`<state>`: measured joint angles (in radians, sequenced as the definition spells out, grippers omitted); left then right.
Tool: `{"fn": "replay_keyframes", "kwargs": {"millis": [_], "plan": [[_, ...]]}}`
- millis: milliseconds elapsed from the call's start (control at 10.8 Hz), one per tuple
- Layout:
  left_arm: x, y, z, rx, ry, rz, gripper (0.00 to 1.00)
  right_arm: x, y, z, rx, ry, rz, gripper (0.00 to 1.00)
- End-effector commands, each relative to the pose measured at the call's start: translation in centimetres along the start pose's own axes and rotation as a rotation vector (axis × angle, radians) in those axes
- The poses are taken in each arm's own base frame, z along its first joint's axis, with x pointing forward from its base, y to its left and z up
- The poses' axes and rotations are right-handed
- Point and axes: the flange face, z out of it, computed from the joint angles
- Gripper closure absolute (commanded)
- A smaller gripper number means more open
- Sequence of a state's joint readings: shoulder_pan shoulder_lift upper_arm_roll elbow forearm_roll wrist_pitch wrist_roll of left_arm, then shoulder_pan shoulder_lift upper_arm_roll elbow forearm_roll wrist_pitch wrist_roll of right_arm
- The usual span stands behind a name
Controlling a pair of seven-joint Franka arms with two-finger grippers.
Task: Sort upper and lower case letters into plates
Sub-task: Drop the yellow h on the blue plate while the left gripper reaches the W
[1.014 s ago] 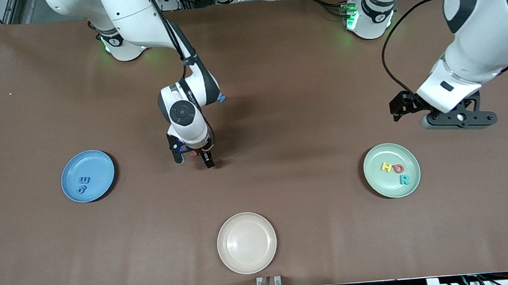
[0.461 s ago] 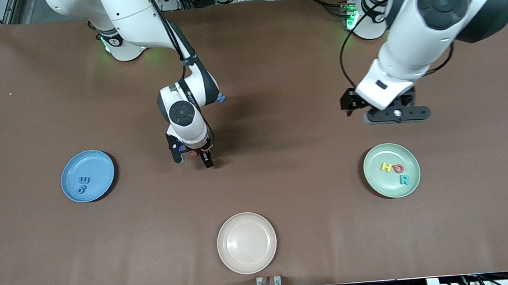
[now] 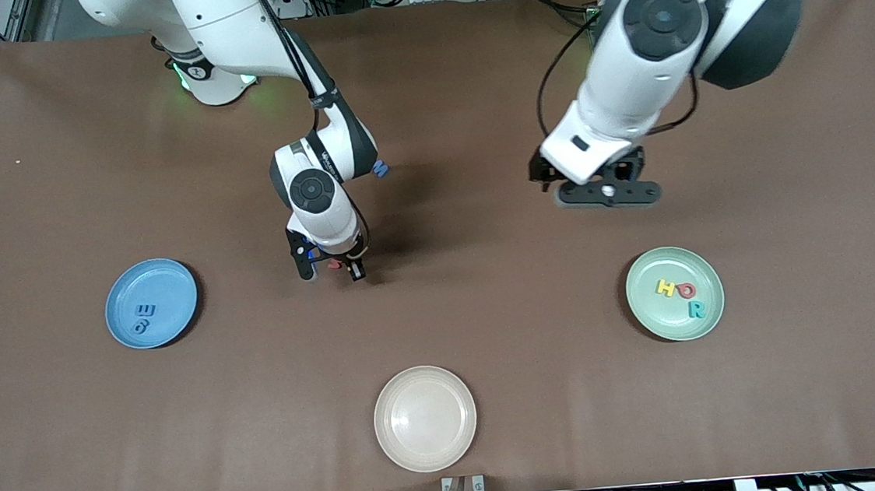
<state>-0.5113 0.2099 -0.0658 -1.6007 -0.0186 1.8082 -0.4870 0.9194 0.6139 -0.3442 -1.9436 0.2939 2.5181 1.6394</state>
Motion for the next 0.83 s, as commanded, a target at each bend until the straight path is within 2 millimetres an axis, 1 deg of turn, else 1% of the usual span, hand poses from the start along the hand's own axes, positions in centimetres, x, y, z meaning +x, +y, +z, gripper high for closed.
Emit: {"fn": "replay_keyframes", "kwargs": {"millis": [0,184,369,461,553,645,737], "plan": [[-0.7,3.0,1.2,-0.026,0.006,-0.025,0.0,0.1,0.5,0.3,-0.009,0.027,-0.026,1.0],[-1.2,4.9,2.3,-0.026,0.006,-0.03,0.0,2.9,-0.5,-1.8,-0.006,0.048,-0.083,1.0],[-1.7,6.1,3.0,-0.022,0.006,-0.017,0.0,6.9,-1.3,-4.7,-0.043,0.054,-0.165,1.0],[-1.8,6.7,3.9,-0.02,0.0,-0.008,0.0,9.2,-1.8,-6.2,-0.06,0.058,-0.204,1.0],[-2.4,8.2,4.6,-0.026,0.002,0.009,0.0,11.5,-2.2,-7.1,-0.077,0.068,-0.236,1.0],[-2.6,9.5,5.7,-0.03,0.005,-0.008,0.0,13.7,-2.4,-8.0,-0.09,0.074,-0.275,1.0],[-3.6,11.9,7.4,-0.035,-0.006,-0.007,0.0,16.3,-2.4,-8.9,-0.104,0.08,-0.314,1.0]]}}
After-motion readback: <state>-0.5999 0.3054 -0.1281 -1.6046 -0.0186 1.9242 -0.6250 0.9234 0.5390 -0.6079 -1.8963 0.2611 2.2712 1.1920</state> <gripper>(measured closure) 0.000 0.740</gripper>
